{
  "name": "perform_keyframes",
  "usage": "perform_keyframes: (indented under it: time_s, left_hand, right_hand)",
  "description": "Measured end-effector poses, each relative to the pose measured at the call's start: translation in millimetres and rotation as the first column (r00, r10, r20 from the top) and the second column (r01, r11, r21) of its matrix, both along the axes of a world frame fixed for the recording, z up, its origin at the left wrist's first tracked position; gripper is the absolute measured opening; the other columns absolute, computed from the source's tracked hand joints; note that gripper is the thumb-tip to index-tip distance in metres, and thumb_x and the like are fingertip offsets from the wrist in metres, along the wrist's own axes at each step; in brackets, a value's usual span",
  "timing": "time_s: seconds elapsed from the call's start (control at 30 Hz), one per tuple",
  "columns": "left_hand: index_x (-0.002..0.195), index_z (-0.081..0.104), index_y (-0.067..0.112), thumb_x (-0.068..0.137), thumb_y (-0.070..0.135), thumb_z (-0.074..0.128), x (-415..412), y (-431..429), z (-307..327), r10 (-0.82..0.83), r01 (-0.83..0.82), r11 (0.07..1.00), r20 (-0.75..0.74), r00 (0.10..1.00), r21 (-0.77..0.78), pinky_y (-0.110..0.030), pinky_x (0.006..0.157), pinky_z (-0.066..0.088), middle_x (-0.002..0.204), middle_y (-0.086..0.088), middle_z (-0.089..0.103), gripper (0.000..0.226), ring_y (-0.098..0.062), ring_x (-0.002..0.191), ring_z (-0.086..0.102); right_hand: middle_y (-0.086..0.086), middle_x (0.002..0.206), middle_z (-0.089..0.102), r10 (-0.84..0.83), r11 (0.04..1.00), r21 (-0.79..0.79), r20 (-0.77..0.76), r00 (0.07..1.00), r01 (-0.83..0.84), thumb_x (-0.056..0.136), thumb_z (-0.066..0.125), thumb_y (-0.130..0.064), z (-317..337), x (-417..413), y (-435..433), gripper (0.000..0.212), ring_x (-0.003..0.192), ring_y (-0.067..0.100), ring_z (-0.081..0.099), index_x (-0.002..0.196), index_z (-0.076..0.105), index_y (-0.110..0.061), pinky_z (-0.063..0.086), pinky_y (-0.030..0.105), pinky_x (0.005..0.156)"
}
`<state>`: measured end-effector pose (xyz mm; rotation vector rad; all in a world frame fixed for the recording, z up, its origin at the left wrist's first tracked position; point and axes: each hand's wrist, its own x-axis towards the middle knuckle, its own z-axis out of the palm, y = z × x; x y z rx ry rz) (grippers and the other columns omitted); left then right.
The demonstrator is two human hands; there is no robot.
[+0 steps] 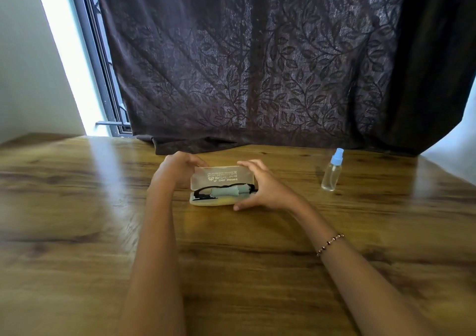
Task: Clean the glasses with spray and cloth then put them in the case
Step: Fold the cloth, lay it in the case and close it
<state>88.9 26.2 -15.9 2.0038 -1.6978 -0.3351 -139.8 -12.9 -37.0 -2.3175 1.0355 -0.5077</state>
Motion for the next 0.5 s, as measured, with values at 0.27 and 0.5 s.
perform_keyframes:
  time_s: [0.27, 0.5]
  left_hand:
    - [0.111, 0.069, 0.005, 0.093, -0.003, 0.052, 1, 18, 6, -0.072, 0.071, 0.997, -0.302, 0.95, -0.014, -0.025, 0.085, 0.049, 0.116, -0.008, 0.066, 0.026, -0.021, 0.104, 0.061]
    - [0.11, 0.068, 0.01, 0.095, 0.006, 0.052, -1, 24, 9, -0.041, 0.074, 0.996, -0.474, 0.879, 0.053, -0.026, 0.078, 0.053, 0.117, -0.006, 0.063, 0.022, -0.02, 0.102, 0.061]
  right_hand:
    - [-0.009, 0.136, 0.037, -0.034, 0.996, -0.079, 0.101, 0.994, 0.042, 0.075, 0.076, -0.046, -6, 0, -3, 0.075, 0.121, 0.006, 0.034, 0.14, 0.043, -0.027, 0.04, 0.032, 0.096]
    - [-0.006, 0.132, 0.051, -0.095, 0.988, -0.111, 0.146, 0.985, 0.112, 0.081, 0.072, -0.038, -9, 1, -1, 0.048, 0.121, 0.011, 0.037, 0.126, 0.054, -0.033, 0.034, 0.031, 0.09]
